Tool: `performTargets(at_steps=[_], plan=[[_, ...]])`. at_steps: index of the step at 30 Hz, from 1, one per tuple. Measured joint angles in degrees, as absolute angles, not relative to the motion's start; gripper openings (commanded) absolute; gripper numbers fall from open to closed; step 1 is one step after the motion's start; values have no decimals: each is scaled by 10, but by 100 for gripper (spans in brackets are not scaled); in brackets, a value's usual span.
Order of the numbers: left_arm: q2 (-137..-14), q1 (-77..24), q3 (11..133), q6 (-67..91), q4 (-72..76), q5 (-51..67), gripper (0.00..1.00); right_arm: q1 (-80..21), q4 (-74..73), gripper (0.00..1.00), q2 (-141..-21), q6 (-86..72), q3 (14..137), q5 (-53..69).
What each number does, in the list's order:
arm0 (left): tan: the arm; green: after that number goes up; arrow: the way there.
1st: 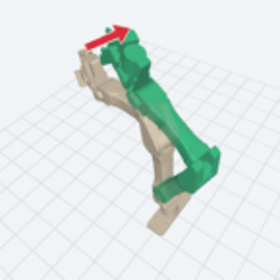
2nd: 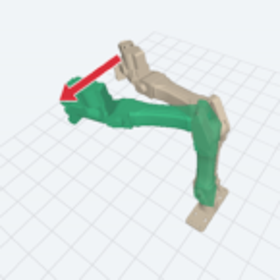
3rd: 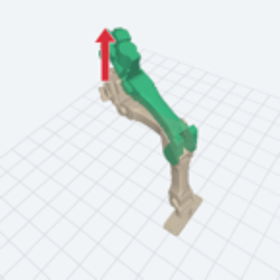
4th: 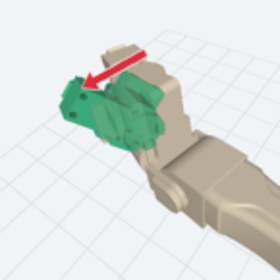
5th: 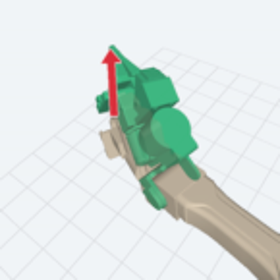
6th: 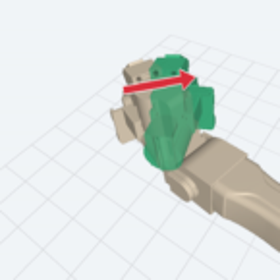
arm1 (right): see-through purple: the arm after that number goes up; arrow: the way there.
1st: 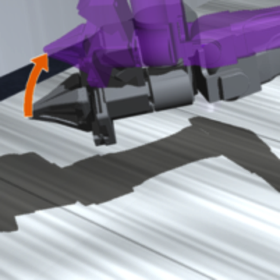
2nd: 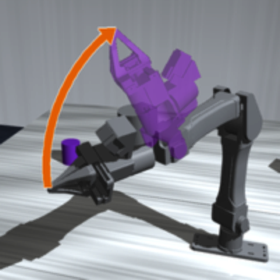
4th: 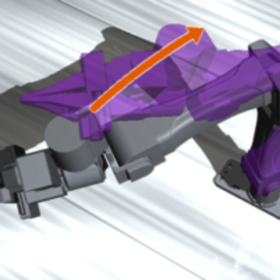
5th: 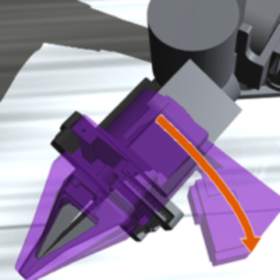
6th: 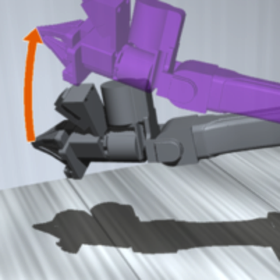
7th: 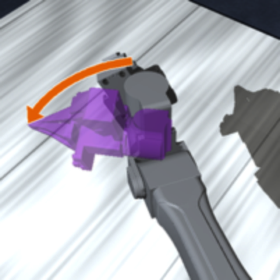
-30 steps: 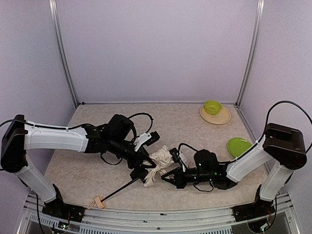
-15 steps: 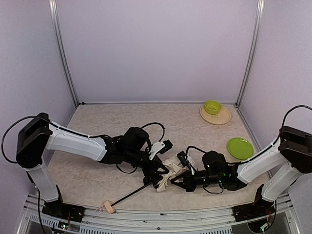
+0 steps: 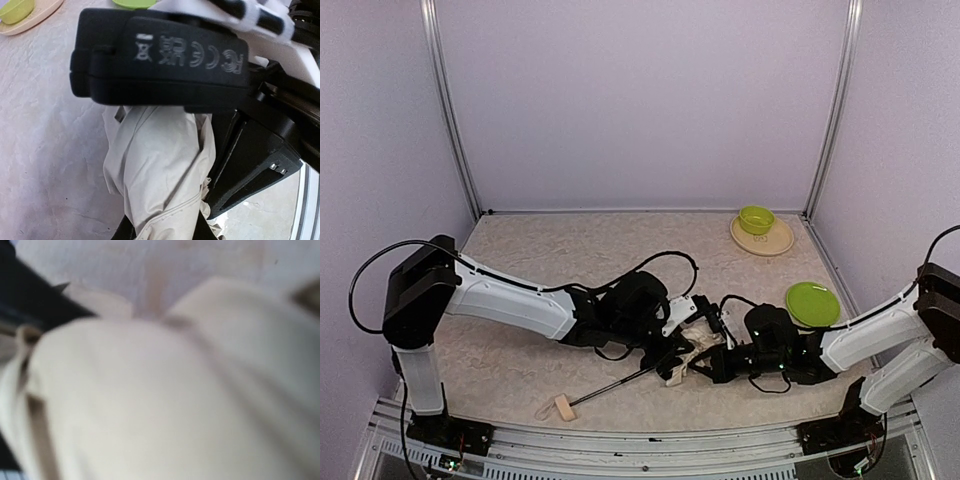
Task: Put away the umbrella
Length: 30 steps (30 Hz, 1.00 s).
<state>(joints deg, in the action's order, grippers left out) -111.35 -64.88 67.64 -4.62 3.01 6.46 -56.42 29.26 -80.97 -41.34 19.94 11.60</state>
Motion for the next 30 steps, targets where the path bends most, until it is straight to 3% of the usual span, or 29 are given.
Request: performTargets(at_steps=[4,7,9,19,26,30], plan=[[-1114,-655,675,-86,36,63,59,-562,289,0,-811,-426,200,114],[-1119,-651,669,-103,31,73,74,-560,285,0,-818,-442,200,112],[-1124,-647,661,-106,30,87,98,-560,293,0,-823,-454,200,110],[-1133,-625,648,-117,-9,115,99,-559,429,0,-905,-514,200,116],[-1128,-614,703,-124,-123,114,99,-558,470,0,-934,-531,200,121],[-1117,-610,665,-123,-135,118,99,-558,474,0,-934,-536,200,122]])
